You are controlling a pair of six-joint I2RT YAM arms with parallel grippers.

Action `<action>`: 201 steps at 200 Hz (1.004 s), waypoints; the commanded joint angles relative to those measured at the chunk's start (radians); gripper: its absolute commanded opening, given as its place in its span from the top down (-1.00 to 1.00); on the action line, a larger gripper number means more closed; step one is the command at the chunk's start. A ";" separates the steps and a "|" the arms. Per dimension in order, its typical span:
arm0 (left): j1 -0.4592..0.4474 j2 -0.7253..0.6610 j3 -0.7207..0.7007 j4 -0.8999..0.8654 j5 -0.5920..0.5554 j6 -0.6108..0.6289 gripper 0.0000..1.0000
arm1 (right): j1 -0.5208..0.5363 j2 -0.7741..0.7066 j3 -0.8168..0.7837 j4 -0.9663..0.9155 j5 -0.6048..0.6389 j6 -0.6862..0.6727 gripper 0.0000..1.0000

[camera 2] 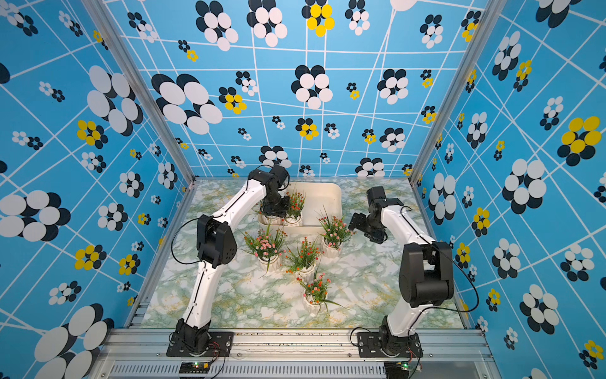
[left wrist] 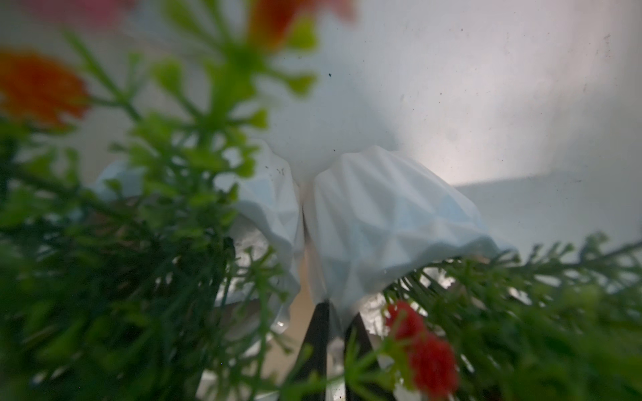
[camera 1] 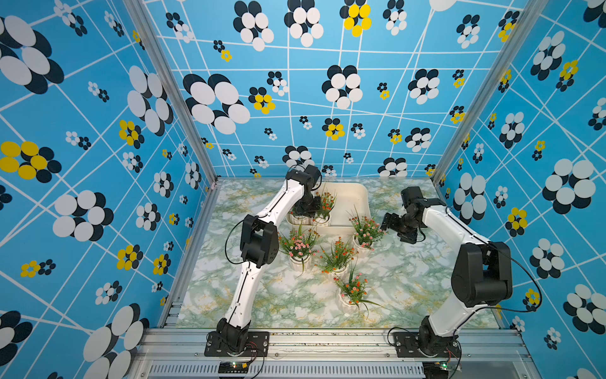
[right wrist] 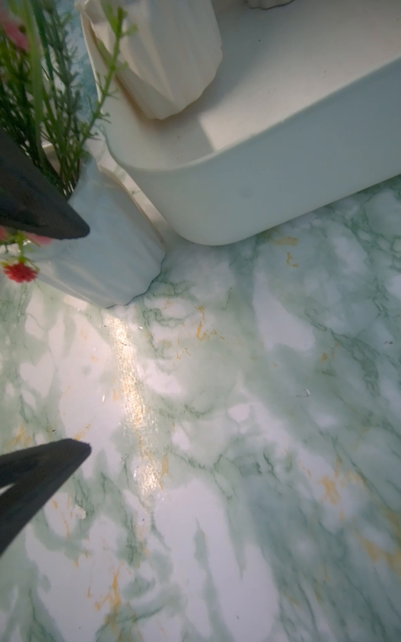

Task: Put the potted gypsophila into the storage box
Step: Place the baby's breath potted plant at the storage box.

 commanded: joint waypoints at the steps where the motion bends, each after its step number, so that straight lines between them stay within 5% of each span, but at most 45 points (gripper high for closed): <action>1: 0.018 0.019 0.003 -0.033 -0.008 -0.012 0.99 | -0.006 0.018 -0.023 -0.011 -0.012 -0.014 -0.86; 125: 0.020 0.006 0.077 -0.099 -0.019 -0.032 0.51 | -0.007 0.034 -0.020 -0.008 -0.016 -0.019 -0.86; 201: 0.014 -0.039 0.175 -0.160 -0.022 -0.041 0.42 | -0.008 0.028 -0.001 -0.034 -0.007 -0.038 -0.86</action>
